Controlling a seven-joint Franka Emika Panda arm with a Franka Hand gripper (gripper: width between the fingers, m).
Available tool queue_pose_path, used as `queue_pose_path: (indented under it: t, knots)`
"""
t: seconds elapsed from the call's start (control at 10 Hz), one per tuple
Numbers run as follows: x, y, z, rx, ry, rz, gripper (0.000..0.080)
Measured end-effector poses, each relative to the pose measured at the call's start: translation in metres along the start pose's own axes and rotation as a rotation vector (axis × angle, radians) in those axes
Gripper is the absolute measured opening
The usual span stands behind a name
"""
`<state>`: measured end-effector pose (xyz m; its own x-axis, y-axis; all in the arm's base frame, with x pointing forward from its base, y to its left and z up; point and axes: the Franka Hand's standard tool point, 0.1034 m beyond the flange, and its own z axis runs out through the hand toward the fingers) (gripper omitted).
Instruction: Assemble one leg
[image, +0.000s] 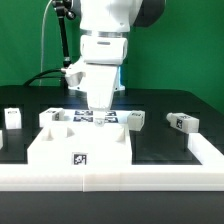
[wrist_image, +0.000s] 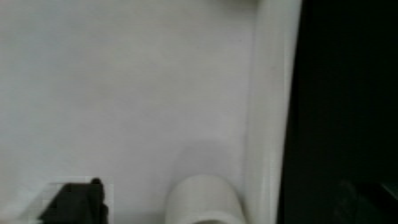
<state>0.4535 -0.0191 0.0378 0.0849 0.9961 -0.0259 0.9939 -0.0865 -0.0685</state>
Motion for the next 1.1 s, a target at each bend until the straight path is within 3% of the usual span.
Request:
queue_pose_path:
  t: [0.2, 0.5, 0.8, 1.0, 1.1]
  knots:
    - [0.001, -0.009, 0.013, 0.019, 0.003, 0.001, 0.0650]
    - [0.000, -0.010, 0.030, 0.036, 0.007, 0.006, 0.0650]
    - [-0.001, -0.010, 0.031, 0.038, 0.007, 0.008, 0.0640]
    - [-0.001, -0.010, 0.031, 0.038, 0.007, 0.008, 0.0294]
    - [-0.001, -0.010, 0.031, 0.038, 0.007, 0.008, 0.0294]
